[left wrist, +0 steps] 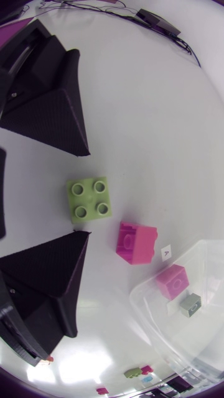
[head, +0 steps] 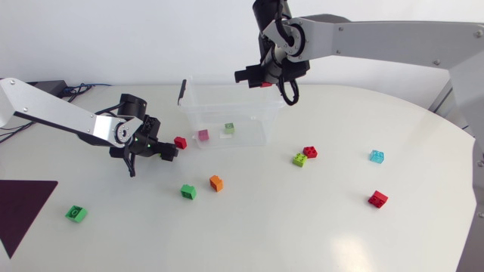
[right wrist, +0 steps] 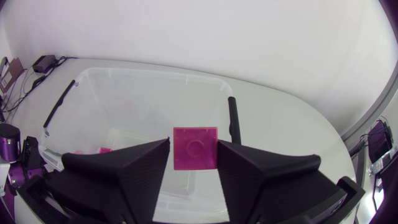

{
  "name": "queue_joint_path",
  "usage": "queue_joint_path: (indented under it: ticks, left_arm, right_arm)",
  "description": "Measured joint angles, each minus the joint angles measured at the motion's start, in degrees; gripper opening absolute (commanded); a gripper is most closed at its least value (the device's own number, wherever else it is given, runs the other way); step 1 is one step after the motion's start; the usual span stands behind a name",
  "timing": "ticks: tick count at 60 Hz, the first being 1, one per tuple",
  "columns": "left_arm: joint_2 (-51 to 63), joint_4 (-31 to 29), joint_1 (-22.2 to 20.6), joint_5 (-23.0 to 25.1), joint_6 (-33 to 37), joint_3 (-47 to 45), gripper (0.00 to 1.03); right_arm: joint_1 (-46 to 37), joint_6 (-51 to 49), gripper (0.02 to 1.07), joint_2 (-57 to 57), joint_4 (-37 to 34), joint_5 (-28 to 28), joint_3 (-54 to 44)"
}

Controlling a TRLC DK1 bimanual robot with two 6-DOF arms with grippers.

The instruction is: Pick up the duplo bricks and place them in the container

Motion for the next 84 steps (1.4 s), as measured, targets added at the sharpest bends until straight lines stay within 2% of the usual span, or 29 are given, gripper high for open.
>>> queue_joint_path:
  ticks: [2,6,15,28,35,40,50,55,64,84]
  left_arm:
    - [0.2,0.0,0.0,0.0,-0.2,0.3,0.53]
    - [0.8,0.0,0.0,-0.1,-1.1,1.0,0.33]
    - [1.5,0.1,0.0,-0.1,-2.3,1.9,0.29]
    - [-4.0,-1.1,-1.5,-0.3,-2.3,-1.9,0.28]
    - [-15.0,-5.6,-3.5,-0.3,-2.1,-3.8,0.28]
    - [-20.5,-8.1,-4.3,-0.4,-2.1,-3.7,0.28]
    - [-27.0,-13.9,-7.8,-0.3,-2.1,0.2,0.28]
    - [-27.3,-15.1,-10.1,-0.3,-2.1,4.2,0.28]
    - [-26.1,-15.8,-13.4,-0.3,-2.2,10.6,0.28]
    - [-12.3,-15.6,-14.3,-0.3,-2.7,23.7,0.28]
  right_arm:
    - [0.3,-0.3,0.98,0.2,0.1,0.8,0.1]
    - [1.0,-0.8,1.02,0.4,0.7,1.8,0.3]
    - [1.6,-1.0,1.02,-0.3,1.2,2.5,0.3]
    - [0.0,-2.7,1.02,-14.3,2.8,1.4,-9.2]
    - [-3.3,-4.2,1.02,-26.3,8.5,-4.3,-20.6]
    - [-5.7,-5.2,1.02,-30.3,10.7,-5.6,-26.0]
    - [-13.1,-8.1,1.02,-33.4,8.0,-9.6,-33.2]
    - [-17.0,-9.8,1.02,-34.4,7.6,-15.0,-36.7]
    - [-20.7,-11.5,1.02,-35.4,9.1,-18.0,-42.4]
    - [-32.2,-11.0,1.02,-34.1,12.6,-17.0,-47.9]
